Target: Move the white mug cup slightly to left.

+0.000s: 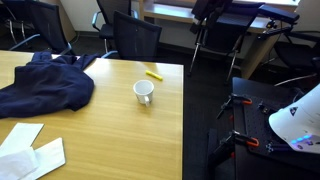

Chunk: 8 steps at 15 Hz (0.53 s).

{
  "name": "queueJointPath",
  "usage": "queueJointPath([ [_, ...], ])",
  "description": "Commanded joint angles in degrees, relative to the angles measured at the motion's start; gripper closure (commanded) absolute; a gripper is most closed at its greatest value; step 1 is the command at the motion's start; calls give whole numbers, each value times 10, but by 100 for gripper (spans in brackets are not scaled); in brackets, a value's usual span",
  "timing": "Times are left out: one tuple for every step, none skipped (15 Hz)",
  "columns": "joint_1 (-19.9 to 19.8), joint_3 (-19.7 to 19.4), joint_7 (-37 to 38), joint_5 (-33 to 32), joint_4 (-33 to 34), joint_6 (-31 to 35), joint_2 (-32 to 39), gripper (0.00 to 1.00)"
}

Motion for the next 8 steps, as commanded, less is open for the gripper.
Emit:
queueJointPath([
  [-17, 20, 79, 6, 30, 59, 114, 0],
  [-18, 23, 98, 0, 36, 79, 150, 0],
  [-14, 21, 108, -2, 48, 81, 187, 0],
  [-8, 16, 111, 2, 61, 86, 224, 0],
  [-6, 15, 126, -7, 72, 99, 260, 0],
  [0, 9, 128, -3, 90, 105, 296, 0],
  [7, 5, 131, -3, 111, 110, 333, 0],
  [15, 0, 124, 10, 135, 108, 368, 0],
])
